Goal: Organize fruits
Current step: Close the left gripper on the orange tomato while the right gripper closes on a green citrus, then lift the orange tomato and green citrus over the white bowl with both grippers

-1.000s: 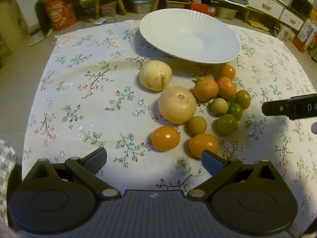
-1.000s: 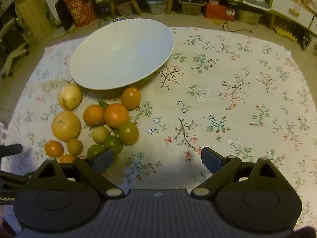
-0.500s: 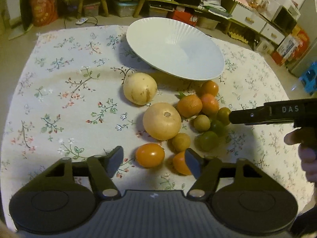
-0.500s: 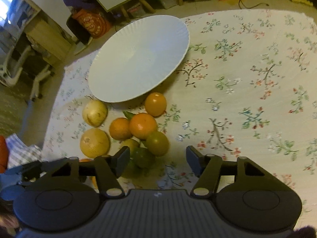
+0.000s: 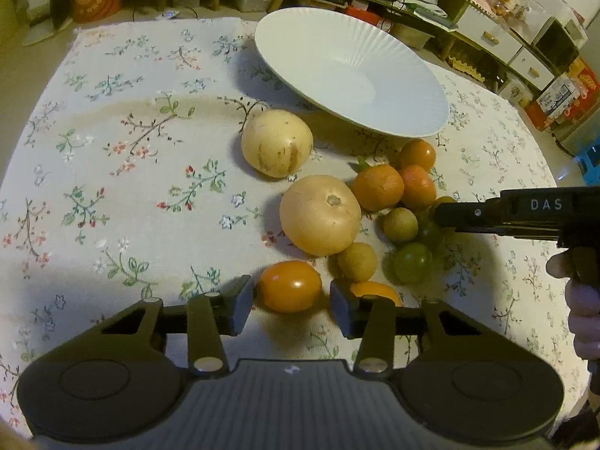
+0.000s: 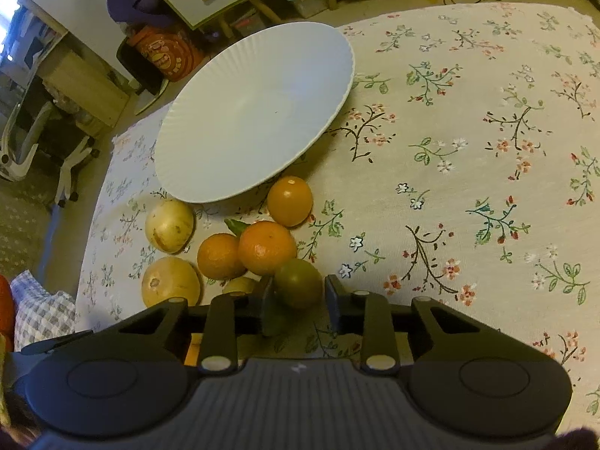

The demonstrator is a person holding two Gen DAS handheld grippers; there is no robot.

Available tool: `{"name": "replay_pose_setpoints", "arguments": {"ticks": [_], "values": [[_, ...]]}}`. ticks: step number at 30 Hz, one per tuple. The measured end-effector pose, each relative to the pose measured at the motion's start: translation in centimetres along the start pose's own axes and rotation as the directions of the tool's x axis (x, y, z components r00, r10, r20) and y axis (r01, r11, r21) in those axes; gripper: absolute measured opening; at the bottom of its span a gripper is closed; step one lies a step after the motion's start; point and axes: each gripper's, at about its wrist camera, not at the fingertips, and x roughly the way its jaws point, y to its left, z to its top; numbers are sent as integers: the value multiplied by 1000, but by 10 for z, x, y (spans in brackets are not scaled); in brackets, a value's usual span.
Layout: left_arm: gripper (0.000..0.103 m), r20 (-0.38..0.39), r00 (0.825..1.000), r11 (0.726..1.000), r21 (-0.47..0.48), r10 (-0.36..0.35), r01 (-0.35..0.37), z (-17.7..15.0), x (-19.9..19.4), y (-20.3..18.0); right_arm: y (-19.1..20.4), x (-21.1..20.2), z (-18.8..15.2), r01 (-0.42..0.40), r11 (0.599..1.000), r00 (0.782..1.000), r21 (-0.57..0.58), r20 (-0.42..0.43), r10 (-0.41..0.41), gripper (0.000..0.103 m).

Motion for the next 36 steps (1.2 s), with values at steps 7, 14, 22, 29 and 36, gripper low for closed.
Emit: {"name": "replay_pose_setpoints", "arguments": {"ticks": [7, 14, 22, 29, 36], "values": [[25, 24, 999, 999, 38, 29, -29, -2, 0, -5, -4, 1, 0, -16, 1000, 1000, 10, 19, 16, 26], [25, 19, 999, 999, 36, 29, -30, -2, 0, -4, -3, -2, -1, -7, 1000, 1000, 16, 22, 6, 25], [24, 10, 1000, 1000, 14, 4, -4, -3, -8, 2, -2, -9, 1, -1, 1000, 1000, 30, 19, 0, 25], [24, 42, 999, 1000, 6, -2, 1, 1, -23, 1, 2, -12, 3, 5, 1000, 999, 30, 34, -6, 25], [24, 107, 994, 1000, 11, -10, 9, 8, -42, -13, 3, -25, 4, -3, 999, 998, 50, 65, 0, 25]]}}
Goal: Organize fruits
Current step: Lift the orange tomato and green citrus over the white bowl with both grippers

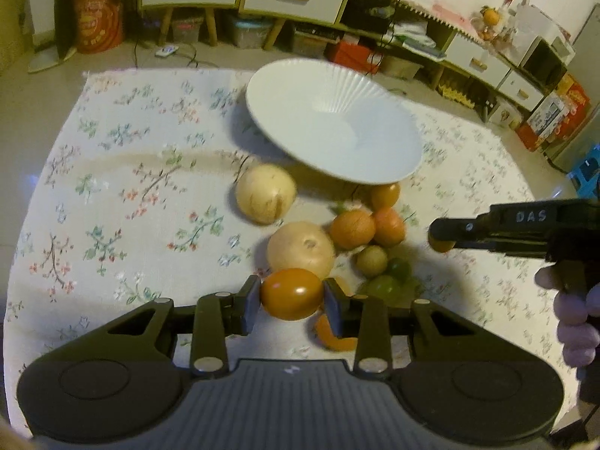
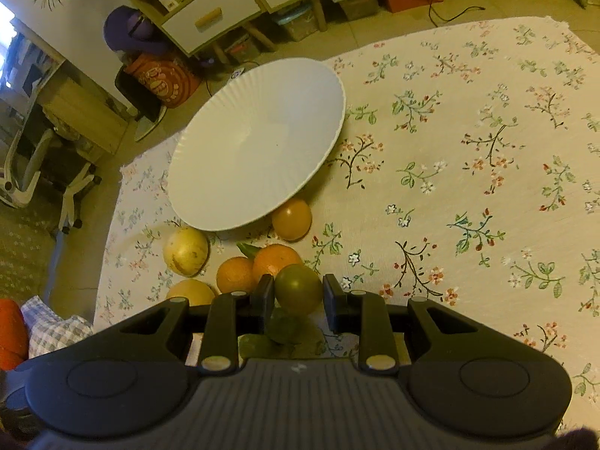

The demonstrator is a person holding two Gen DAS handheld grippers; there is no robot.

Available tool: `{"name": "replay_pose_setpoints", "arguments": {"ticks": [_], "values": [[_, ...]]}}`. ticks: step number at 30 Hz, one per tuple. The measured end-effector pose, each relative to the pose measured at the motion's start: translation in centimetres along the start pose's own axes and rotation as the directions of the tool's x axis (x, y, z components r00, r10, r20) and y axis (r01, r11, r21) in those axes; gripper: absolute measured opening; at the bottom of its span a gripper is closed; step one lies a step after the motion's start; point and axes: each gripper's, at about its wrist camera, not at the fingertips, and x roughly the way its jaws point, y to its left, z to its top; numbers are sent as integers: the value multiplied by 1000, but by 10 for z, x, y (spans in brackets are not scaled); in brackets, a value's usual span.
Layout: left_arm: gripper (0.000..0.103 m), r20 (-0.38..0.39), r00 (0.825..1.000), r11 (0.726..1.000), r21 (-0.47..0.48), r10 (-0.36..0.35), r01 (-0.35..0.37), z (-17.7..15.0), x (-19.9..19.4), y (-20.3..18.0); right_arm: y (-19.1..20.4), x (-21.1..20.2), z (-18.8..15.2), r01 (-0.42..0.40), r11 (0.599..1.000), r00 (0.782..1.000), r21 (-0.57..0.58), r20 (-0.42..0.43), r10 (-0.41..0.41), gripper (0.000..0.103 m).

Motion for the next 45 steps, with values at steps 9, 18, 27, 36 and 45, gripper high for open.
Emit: {"name": "replay_pose_setpoints", "arguments": {"ticks": [9, 18, 27, 36, 45], "values": [[24, 125, 991, 997, 51, 42, -49, 14, -15, -24, 8, -13, 5, -9, 1000, 999, 3, 50, 9, 25], [24, 146, 989, 998, 60, 15, -24, 50, 4, -31, 15, -7, 34, -33, 999, 995, 29, 100, 30, 25], [24, 165, 986, 981, 194, -1, -31, 77, 52, -45, 11, 21, 66, -50, 998, 990, -31, 132, 54, 25], [24, 161, 987, 953, 300, -8, -41, 88, 97, -57, 7, 40, 79, -85, 989, 985, -121, 142, 102, 25], [24, 152, 988, 946, 324, -23, -28, 95, 114, -59, 6, 53, 89, -94, 987, 984, -132, 140, 112, 25]]}}
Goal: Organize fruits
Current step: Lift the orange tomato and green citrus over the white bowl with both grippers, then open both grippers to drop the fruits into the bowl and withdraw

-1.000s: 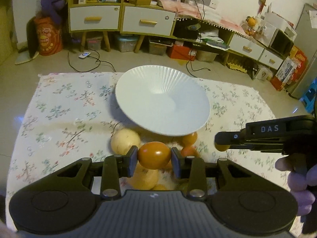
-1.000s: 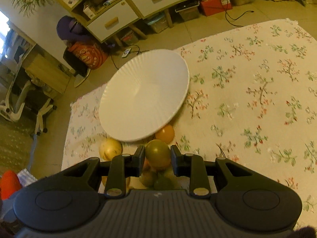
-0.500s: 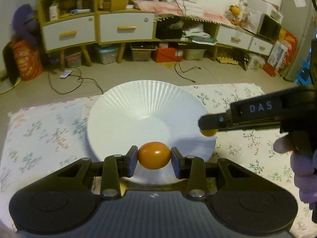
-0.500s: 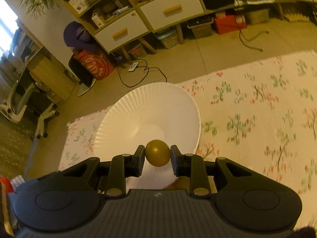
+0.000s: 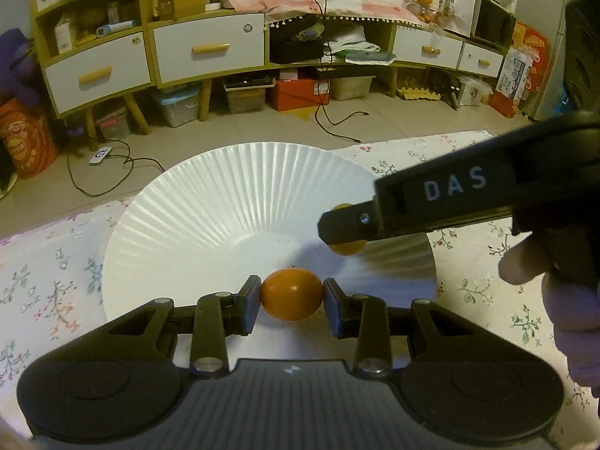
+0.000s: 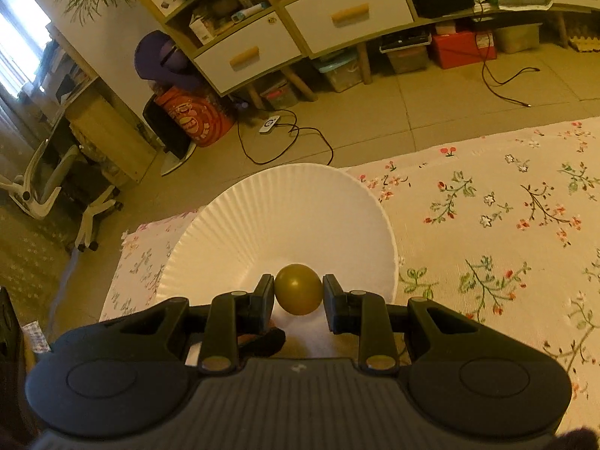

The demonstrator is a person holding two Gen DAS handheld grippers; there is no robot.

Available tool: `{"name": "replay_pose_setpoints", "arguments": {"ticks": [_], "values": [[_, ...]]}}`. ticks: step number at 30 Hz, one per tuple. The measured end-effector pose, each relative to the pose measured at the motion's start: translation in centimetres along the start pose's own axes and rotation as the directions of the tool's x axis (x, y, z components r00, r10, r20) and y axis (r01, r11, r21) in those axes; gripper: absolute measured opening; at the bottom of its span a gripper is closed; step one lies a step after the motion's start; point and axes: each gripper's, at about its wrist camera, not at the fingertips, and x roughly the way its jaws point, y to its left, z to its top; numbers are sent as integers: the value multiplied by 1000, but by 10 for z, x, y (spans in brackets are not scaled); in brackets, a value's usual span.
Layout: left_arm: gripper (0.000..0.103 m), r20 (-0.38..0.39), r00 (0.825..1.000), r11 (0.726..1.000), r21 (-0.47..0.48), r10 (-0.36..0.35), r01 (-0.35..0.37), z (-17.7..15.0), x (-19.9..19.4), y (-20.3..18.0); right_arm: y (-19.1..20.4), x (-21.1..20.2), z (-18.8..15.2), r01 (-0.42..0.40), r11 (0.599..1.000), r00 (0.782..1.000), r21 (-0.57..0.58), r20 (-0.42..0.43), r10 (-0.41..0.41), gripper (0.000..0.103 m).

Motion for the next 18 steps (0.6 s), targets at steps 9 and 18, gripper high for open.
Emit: {"name": "replay_pose_setpoints", "arguments": {"ticks": [9, 18], "values": [[24, 2, 1000, 999, -41, -17, 17, 3, 11, 3, -1, 13, 1, -5, 1000, 1000, -13, -21, 4, 25], [25, 3, 1000, 997, -68, -30, 30, 8, 18, 5, 0, 16, 6, 8, 1000, 1000, -27, -7, -9, 26]]}}
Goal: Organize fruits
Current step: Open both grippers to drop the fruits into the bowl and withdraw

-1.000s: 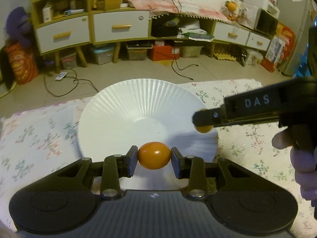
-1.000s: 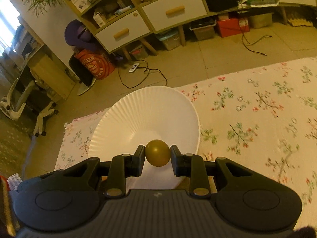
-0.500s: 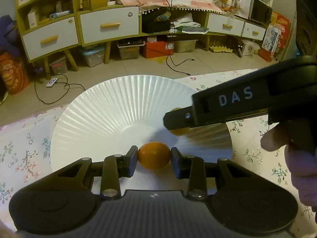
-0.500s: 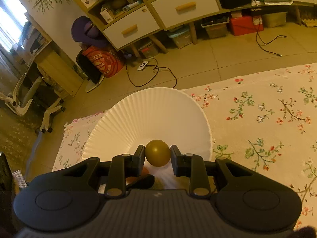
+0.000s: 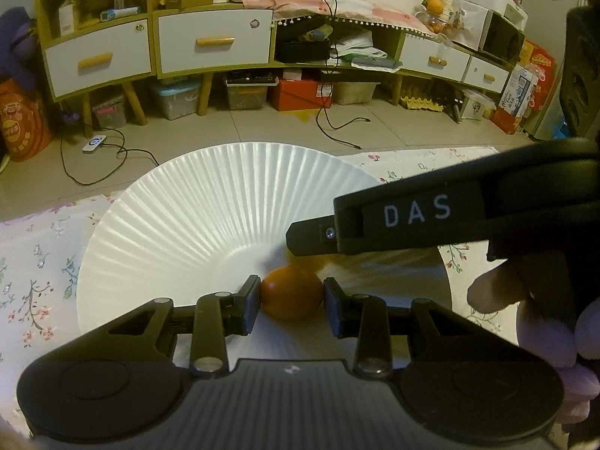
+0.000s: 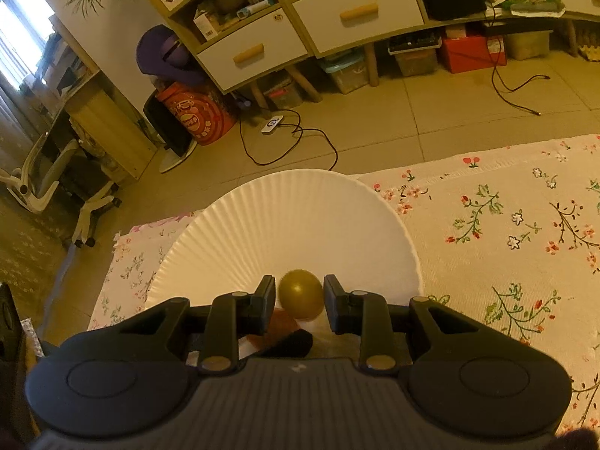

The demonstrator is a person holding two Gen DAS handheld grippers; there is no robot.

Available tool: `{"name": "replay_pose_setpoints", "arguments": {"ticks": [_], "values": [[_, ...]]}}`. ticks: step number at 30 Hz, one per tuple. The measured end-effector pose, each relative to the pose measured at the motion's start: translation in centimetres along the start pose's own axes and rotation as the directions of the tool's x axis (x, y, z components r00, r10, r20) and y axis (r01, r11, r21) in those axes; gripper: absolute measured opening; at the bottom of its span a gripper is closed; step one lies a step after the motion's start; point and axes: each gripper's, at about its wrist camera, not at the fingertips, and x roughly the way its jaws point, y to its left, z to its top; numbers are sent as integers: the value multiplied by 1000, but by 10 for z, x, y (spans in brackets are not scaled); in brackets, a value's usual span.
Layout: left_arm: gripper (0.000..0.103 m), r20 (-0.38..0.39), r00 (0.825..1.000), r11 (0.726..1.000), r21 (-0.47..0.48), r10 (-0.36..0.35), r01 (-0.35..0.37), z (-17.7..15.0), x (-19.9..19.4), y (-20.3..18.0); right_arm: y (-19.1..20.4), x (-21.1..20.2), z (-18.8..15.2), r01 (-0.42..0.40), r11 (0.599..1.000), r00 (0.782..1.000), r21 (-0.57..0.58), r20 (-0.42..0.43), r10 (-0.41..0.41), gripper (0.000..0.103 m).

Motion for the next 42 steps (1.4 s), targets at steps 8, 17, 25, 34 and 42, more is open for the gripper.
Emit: {"name": "replay_pose_setpoints", "arguments": {"ticks": [8, 17, 25, 34, 42], "values": [[44, 14, 1000, 999, 38, 5, -5, -4, -5, -2, -2, -7, 0, 3, 999, 1000, 35, 5, -3, 48], [70, 41, 999, 999, 45, 28, -30, -5, -25, -4, 5, -27, 0, 36, 999, 999, 27, 33, -37, 66], [82, 49, 998, 998, 47, 44, -47, -13, -55, -6, 18, -42, -13, 85, 996, 996, 0, 27, -85, 76], [91, 57, 996, 997, 41, 68, -70, -25, -85, -7, 33, -63, -27, 138, 989, 990, -50, 36, -137, 87], [92, 41, 995, 995, 39, 87, -89, -39, -103, -5, 42, -76, -43, 182, 978, 983, -100, 59, -176, 93]]}}
